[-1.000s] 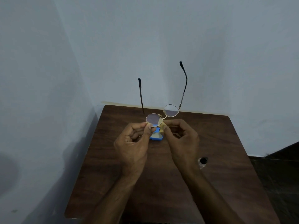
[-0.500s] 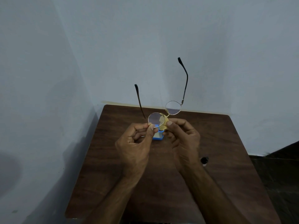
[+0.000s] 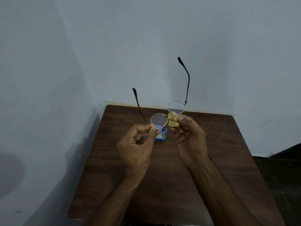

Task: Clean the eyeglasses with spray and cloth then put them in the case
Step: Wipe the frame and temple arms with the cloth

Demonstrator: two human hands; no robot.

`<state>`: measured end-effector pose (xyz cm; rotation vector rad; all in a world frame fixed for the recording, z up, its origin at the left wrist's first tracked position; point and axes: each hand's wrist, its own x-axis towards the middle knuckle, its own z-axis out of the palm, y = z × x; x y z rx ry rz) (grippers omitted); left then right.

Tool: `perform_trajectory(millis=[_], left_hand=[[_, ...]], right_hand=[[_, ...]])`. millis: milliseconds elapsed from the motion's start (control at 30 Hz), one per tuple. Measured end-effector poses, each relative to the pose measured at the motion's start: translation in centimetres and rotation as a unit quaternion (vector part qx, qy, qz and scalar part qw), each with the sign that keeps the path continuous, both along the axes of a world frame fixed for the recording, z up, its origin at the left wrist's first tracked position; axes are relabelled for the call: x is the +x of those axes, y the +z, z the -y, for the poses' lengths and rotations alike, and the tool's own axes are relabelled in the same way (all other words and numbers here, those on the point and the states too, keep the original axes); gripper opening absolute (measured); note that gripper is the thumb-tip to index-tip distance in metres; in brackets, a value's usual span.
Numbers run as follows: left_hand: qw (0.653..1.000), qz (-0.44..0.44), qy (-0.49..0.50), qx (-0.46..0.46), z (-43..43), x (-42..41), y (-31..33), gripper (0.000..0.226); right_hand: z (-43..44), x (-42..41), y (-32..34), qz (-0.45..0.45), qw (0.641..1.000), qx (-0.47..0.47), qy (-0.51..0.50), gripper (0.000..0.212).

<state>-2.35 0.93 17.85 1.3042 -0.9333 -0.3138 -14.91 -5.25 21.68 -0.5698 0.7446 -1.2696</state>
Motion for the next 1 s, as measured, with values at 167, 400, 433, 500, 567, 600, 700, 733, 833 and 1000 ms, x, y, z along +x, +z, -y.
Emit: perform_trajectory(millis=[167, 400, 433, 500, 567, 600, 700, 733, 833, 1000], left_hand=[[1.000, -0.008, -0.007, -0.009, 0.0, 0.1, 0.0, 0.014], [1.000, -0.008, -0.010, -0.010, 0.0, 0.4, -0.4, 0.015], [1.000, -0.004, -0.009, -0.009, -0.1, 0.4, -0.4, 0.015], [1.000, 0.001, -0.007, -0.007, -0.1, 0.4, -0.3, 0.014], [1.000, 0.005, -0.002, -0.005, -0.1, 0.4, -0.3, 0.013], [1.000, 0.002, 0.000, -0.005, -0.1, 0.5, -0.4, 0.013], [1.000, 0.006, 0.001, 0.007, 0.1, 1.0, -0.5, 0.013], [1.000, 0.012, -0.002, 0.013, 0.1, 1.2, -0.5, 0.013], [0.999, 0.039, -0.022, 0.019, 0.1, 1.6, -0.3, 0.015], [0.994, 0.101, -0.044, 0.013, 0.0, 1.5, -0.4, 0.020]], right_hand=[[-0.5, 0.4, 0.0, -0.021, 0.999, -0.006, 0.027, 0.006], [-0.1, 0.2, -0.2, -0.039, 0.999, -0.002, 0.036, 0.007], [0.1, 0.1, -0.1, -0.023, 0.999, 0.002, 0.025, 0.009], [0.4, -0.2, -0.1, -0.001, 1.000, 0.012, 0.010, 0.012], [0.1, -0.1, -0.3, -0.039, 0.999, 0.007, 0.012, 0.007], [-0.3, -0.1, -0.5, -0.071, 0.997, -0.004, 0.014, 0.005], [-1.3, -0.6, -0.7, -0.196, 0.975, -0.092, -0.049, 0.007], [-1.4, -0.9, -0.6, -0.258, 0.951, -0.142, -0.090, 0.005], [-0.7, -2.4, 0.0, -0.439, 0.826, -0.305, -0.179, 0.007], [1.0, -2.7, -0.5, -0.682, 0.573, -0.421, -0.168, 0.007]])
